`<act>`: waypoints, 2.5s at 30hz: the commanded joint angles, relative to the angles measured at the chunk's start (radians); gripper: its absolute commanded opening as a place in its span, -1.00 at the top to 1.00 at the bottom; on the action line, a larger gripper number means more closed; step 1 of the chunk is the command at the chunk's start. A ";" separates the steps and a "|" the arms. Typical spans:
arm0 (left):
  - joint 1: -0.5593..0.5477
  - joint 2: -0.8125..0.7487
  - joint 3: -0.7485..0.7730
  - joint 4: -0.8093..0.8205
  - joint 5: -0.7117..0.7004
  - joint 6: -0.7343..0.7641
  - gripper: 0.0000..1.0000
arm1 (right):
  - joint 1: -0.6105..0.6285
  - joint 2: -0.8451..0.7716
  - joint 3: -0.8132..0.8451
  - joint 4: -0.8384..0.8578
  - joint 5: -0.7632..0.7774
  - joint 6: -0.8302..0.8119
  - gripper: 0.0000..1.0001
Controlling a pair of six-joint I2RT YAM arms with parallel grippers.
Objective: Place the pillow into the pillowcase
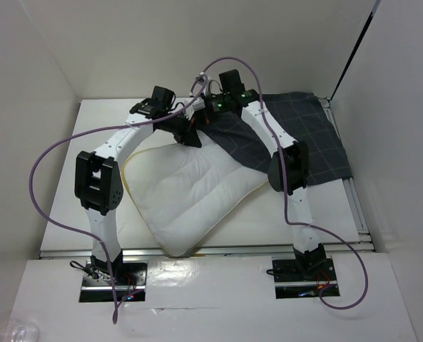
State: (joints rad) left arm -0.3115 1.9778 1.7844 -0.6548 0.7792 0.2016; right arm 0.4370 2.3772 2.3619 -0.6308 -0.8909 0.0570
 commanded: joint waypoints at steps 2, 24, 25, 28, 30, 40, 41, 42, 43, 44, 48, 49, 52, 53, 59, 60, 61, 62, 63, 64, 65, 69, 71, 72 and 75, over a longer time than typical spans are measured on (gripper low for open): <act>-0.008 -0.072 -0.011 0.138 0.002 -0.010 1.00 | 0.071 -0.114 -0.036 -0.133 -0.007 -0.100 0.41; 0.163 0.101 0.135 0.181 -0.533 -0.071 -0.99 | -0.213 -0.392 -0.256 -0.067 0.182 -0.218 -0.52; 0.163 0.081 0.135 0.181 -0.515 -0.033 -0.99 | -0.222 -0.404 -0.275 -0.079 0.182 -0.248 -0.52; 0.163 -0.032 0.076 0.080 -0.393 0.060 -0.99 | -0.222 -0.493 -0.410 -0.080 0.222 -0.296 -0.52; 0.112 -0.104 0.000 0.018 -0.336 0.125 -0.99 | -0.231 -0.586 -0.549 -0.029 0.234 -0.351 -0.52; -0.201 -0.667 -0.615 -0.050 -0.590 0.462 -0.99 | -0.213 -0.844 -0.891 -0.048 0.352 -0.453 -0.52; -0.219 -0.697 -0.653 -0.031 -0.615 0.472 -0.99 | -0.213 -0.857 -0.903 -0.059 0.353 -0.433 -0.52; -0.248 -0.721 -0.721 -0.014 -0.635 0.472 -0.99 | -0.213 -0.866 -0.926 -0.082 0.353 -0.410 -0.52; -0.262 -0.744 -0.756 0.010 -0.658 0.472 -0.99 | -0.213 -0.878 -0.926 -0.098 0.353 -0.399 -0.52; -0.277 -0.790 -0.793 0.094 -0.719 0.463 -0.99 | -0.213 -0.878 -0.938 -0.110 0.353 -0.385 -0.52; -0.334 -0.841 -0.939 0.291 -0.819 0.473 -0.99 | -0.224 -0.878 -0.957 -0.156 0.342 -0.295 -0.52; -0.346 -0.841 -0.968 0.320 -0.819 0.473 -0.99 | -0.224 -0.878 -0.957 -0.167 0.333 -0.281 -0.52; -0.357 -0.803 -0.977 0.394 -0.795 0.435 -0.99 | -0.233 -0.878 -0.980 -0.178 0.323 -0.226 -0.52; -0.369 -0.786 -0.987 0.411 -0.795 0.423 -0.99 | -0.233 -0.878 -0.980 -0.178 0.323 -0.214 -0.52; -0.417 -0.614 -0.968 0.598 -0.807 0.341 -0.99 | -0.242 -0.900 -1.043 -0.199 0.310 -0.131 -0.52; -0.417 -0.594 -0.968 0.621 -0.819 0.341 -0.99 | -0.242 -0.900 -1.052 -0.199 0.310 -0.131 -0.52; -0.417 -0.571 -0.958 0.638 -0.819 0.341 -0.99 | -0.242 -0.909 -1.052 -0.211 0.299 -0.131 -0.52; -0.417 -0.550 -0.944 0.650 -0.819 0.341 -0.99 | -0.251 -0.909 -1.052 -0.224 0.299 -0.131 -0.52; -0.417 -0.510 -0.944 0.674 -0.828 0.341 -0.99 | -0.251 -0.909 -1.052 -0.224 0.287 -0.131 -0.52; -0.417 -0.493 -0.932 0.684 -0.828 0.341 -0.99 | -0.251 -0.909 -1.052 -0.236 0.287 -0.131 -0.52; -0.417 -0.479 -0.931 0.695 -0.828 0.341 -0.99 | -0.251 -0.909 -1.052 -0.248 0.287 -0.131 -0.52; -0.417 -0.435 -0.931 0.764 -0.860 0.354 -0.81 | -0.251 -0.932 -1.087 -0.268 0.287 -0.140 -0.52; -0.417 -0.401 -0.904 0.749 -0.873 0.354 -0.39 | -0.239 -0.944 -1.098 -0.268 0.287 -0.173 -0.52; -0.417 -0.392 -0.892 0.733 -0.864 0.354 -0.17 | -0.230 -0.976 -1.112 -0.256 0.305 -0.184 -0.52; -0.417 -0.367 -0.850 0.679 -0.854 0.328 1.00 | -0.192 -1.051 -1.161 -0.190 0.332 -0.233 -0.52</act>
State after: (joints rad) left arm -0.7216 1.5848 0.8806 0.0273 -0.1024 0.5652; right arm 0.2104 1.4391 1.2346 -0.8631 -0.5755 -0.1215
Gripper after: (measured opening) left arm 0.096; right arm 0.759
